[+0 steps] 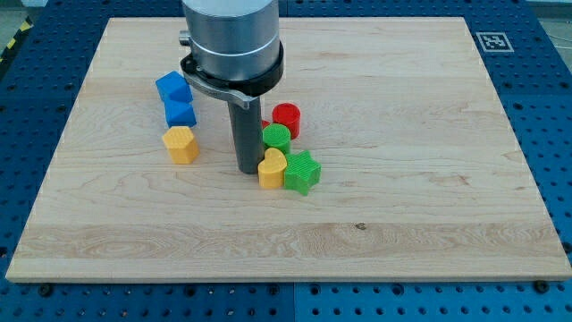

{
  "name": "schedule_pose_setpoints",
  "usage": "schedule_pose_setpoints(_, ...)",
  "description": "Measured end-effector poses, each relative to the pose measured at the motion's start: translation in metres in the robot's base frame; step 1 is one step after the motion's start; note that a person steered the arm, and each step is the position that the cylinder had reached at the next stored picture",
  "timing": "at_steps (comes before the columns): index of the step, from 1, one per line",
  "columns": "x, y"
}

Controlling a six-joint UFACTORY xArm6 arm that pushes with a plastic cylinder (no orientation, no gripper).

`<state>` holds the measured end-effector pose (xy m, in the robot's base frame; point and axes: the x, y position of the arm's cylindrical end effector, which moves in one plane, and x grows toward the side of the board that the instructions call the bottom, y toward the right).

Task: Move the blue triangle top left diagonally to the red star

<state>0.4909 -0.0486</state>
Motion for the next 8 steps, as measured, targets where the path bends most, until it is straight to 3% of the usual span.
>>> schedule_pose_setpoints(2, 0.006, -0.005)
schedule_pose_setpoints(6, -0.007, -0.143)
schedule_pose_setpoints(8, -0.007, -0.153)
